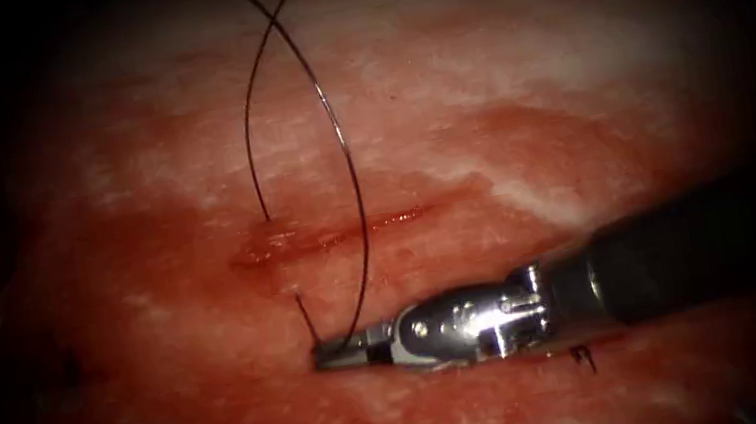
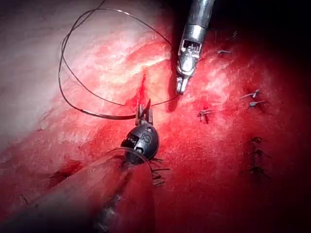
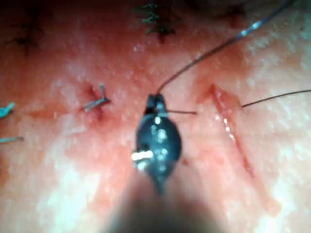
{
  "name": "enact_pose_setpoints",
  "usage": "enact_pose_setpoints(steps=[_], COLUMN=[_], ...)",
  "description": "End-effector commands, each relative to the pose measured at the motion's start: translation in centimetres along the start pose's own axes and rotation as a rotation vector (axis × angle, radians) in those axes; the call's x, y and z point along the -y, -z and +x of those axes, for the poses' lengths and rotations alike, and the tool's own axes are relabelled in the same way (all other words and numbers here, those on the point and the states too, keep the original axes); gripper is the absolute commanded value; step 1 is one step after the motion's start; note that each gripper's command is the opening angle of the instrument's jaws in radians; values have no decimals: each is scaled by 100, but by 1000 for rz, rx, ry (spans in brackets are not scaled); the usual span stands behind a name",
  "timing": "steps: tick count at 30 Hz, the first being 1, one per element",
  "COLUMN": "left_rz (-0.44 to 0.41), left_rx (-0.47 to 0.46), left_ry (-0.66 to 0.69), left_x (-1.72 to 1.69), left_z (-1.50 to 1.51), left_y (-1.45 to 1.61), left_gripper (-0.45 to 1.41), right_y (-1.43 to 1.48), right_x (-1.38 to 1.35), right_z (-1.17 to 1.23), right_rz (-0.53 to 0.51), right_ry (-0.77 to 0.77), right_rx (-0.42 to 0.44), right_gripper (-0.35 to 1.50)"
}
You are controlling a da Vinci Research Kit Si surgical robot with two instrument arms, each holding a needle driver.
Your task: Wound Closure
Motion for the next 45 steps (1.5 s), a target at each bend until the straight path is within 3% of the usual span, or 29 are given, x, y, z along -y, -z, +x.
enact_pose_setpoints(steps=[1,9,13,15,17,19,23,27,31,33,36,40,41,42,45], left_rz=[-1,-5,-5,-5,-5,-5,-8,-7,-6,-6,-6,-7,-6,-6,-6], left_rx=[2,-6,-6,-6,-6,-6,-8,-8,-8,-8,-8,-9,-9,-8,-9], left_ry=[2,10,10,10,10,10,10,9,9,14,14,14,14,14,19], left_x=[-8,-12,-12,-12,-12,-12,-12,-13,-13,-14,-14,-14,-14,-14,-14], left_z=[-6,-10,-11,-11,-11,-11,-11,-12,-12,-12,-13,-13,-13,-13,-13], left_y=[-4,-11,-11,-11,-11,-11,-11,-11,-12,-13,-12,-12,-12,-12,-11], left_gripper=[-45,-45,-45,-45,-45,-45,-45,-45,-45,-45,-45,-45,-45,-45,-45], right_y=[0,6,7,10,15,17,14,5,-15,-26,-35,-43,-45,-42,-36], right_x=[25,80,85,74,56,40,-10,-35,-54,-59,-62,-64,-65,-62,-57], right_z=[12,55,69,68,62,53,15,-14,-40,-44,-45,-43,-43,-44,-43], right_rz=[21,108,152,98,32,-14,-69,-102,-121,-119,-103,-106,-100,-94,-87], right_ry=[1,17,21,28,43,57,59,61,71,73,74,73,74,81,35], right_rx=[-6,-16,-40,-55,-51,-37,-16,-3,4,3,-3,-3,-6,-7,3], right_gripper=[-35,-35,-35,41,99,115,123,123,109,99,69,66,0,-35,-35])
